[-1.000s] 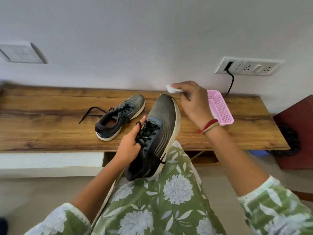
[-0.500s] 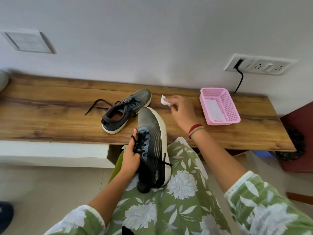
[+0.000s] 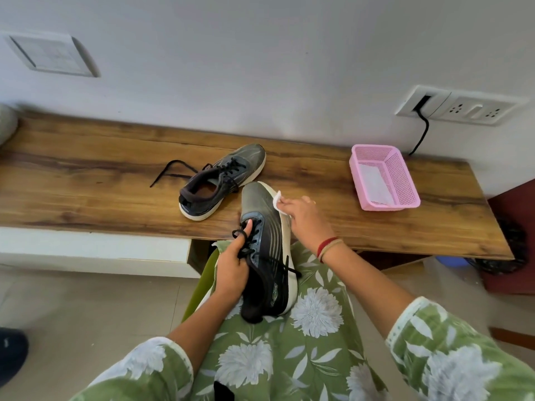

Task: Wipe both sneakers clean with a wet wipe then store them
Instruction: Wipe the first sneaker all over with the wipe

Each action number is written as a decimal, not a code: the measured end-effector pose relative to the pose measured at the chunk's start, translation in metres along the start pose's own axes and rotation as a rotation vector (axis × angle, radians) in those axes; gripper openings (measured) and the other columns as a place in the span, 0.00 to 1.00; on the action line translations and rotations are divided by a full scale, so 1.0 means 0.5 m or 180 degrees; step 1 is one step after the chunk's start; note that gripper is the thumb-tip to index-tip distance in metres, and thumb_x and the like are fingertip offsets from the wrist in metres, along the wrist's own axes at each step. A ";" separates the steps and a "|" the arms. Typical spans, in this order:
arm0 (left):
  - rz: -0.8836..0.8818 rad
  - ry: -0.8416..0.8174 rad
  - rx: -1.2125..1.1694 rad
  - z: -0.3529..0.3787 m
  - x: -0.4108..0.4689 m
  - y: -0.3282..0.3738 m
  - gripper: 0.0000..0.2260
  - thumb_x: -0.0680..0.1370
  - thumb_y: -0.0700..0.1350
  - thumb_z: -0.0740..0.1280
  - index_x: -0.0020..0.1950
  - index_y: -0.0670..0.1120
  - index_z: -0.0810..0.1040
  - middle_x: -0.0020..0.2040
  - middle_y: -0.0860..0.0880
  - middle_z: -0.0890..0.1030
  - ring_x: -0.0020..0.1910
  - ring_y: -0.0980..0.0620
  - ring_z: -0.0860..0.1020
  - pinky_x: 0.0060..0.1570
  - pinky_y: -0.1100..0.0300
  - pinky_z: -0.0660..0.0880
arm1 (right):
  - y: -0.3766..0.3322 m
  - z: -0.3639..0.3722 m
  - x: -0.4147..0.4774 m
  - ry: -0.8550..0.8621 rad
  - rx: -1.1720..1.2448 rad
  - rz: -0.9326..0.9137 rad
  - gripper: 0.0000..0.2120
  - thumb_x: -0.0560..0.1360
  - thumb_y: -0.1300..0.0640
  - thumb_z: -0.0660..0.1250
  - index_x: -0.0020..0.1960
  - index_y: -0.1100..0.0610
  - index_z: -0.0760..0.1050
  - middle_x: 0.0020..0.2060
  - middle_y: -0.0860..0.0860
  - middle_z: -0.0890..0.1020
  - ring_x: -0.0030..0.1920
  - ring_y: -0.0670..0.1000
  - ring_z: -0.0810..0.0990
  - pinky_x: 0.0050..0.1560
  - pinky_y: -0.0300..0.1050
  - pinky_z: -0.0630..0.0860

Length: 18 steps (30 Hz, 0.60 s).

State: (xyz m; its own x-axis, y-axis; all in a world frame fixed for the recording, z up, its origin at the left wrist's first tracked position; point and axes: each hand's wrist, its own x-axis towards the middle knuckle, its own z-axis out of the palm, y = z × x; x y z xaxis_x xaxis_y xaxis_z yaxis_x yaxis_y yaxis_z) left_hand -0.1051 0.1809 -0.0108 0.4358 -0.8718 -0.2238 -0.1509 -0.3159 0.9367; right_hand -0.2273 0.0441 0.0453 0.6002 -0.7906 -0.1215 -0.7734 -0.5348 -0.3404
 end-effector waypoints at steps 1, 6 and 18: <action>-0.0001 0.0027 0.0046 0.001 0.001 0.001 0.37 0.72 0.25 0.56 0.70 0.63 0.66 0.66 0.59 0.69 0.66 0.64 0.66 0.59 0.81 0.59 | 0.004 0.008 -0.021 0.0013 0.0028 0.0108 0.22 0.78 0.68 0.55 0.68 0.53 0.70 0.67 0.48 0.72 0.64 0.57 0.68 0.66 0.50 0.66; -0.0076 0.0064 0.0091 -0.002 0.007 0.000 0.36 0.73 0.25 0.55 0.71 0.60 0.67 0.63 0.60 0.70 0.61 0.66 0.67 0.53 0.82 0.62 | 0.007 0.049 -0.128 -0.0135 0.0211 0.0261 0.22 0.75 0.73 0.57 0.61 0.55 0.77 0.58 0.52 0.79 0.59 0.54 0.72 0.64 0.50 0.70; 0.0022 0.0077 0.0238 0.009 0.003 0.008 0.34 0.75 0.26 0.56 0.71 0.60 0.65 0.65 0.60 0.67 0.66 0.63 0.63 0.65 0.71 0.56 | -0.030 -0.038 0.108 -0.0031 0.0272 0.0214 0.20 0.78 0.69 0.55 0.65 0.53 0.73 0.59 0.55 0.79 0.68 0.60 0.67 0.67 0.55 0.67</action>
State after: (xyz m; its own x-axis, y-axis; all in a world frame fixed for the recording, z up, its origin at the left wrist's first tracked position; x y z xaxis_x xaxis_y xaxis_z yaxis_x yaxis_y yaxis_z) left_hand -0.1089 0.1767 -0.0086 0.4556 -0.8651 -0.2099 -0.2196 -0.3377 0.9153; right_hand -0.1872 0.0039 0.0616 0.5497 -0.8207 -0.1557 -0.7921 -0.4529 -0.4093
